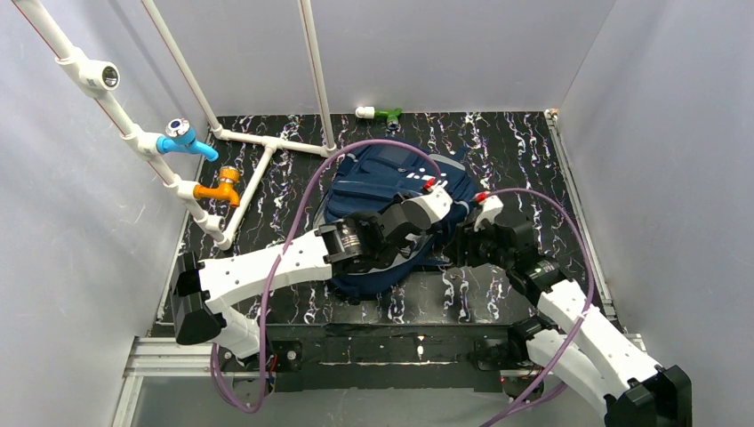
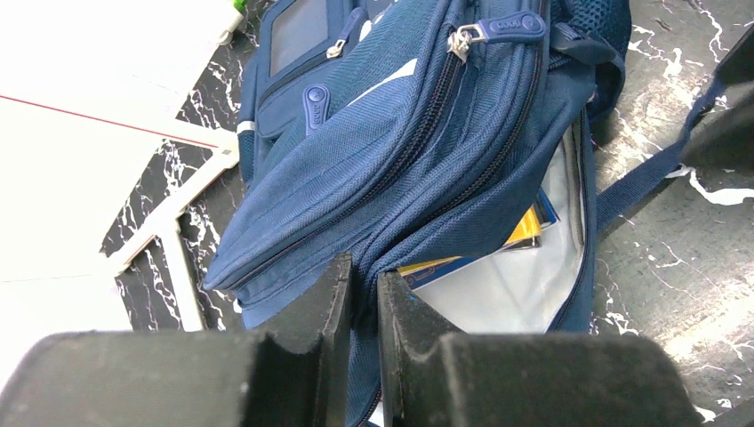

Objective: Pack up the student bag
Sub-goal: Zip the student bag at the center of the board.

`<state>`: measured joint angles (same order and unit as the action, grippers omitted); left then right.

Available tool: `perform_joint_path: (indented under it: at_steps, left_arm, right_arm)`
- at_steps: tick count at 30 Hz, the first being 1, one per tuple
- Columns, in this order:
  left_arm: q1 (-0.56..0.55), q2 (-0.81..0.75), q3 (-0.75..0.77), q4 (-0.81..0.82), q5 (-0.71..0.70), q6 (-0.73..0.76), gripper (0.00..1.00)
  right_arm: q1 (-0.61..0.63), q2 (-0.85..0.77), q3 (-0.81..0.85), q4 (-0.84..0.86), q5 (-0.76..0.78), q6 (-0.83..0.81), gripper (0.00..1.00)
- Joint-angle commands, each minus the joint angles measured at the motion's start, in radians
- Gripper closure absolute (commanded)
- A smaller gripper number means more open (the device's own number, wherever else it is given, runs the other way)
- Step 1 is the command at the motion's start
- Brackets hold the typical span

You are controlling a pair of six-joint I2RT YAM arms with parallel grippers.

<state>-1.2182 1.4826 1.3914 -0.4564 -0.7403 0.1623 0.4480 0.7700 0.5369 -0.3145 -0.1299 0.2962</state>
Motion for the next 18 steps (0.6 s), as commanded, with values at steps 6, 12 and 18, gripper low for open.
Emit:
perform_joint_path:
  at_steps: [6, 12, 18]
  left_arm:
    - [0.03, -0.076, 0.107, 0.044, -0.042, 0.001, 1.0]
    - [0.035, -0.103, 0.096, 0.04, -0.041, 0.017, 1.0]
    - [0.053, -0.135, 0.086, 0.025, -0.044, 0.021, 1.0]
  right_arm:
    - [0.231, 0.149, -0.053, 0.436, 0.1, -0.403, 0.43]
    - [0.233, 0.249, -0.078, 0.565, 0.169, -0.477, 0.49]
    - [0.231, 0.182, -0.088, 0.54, 0.19, -0.496, 0.48]
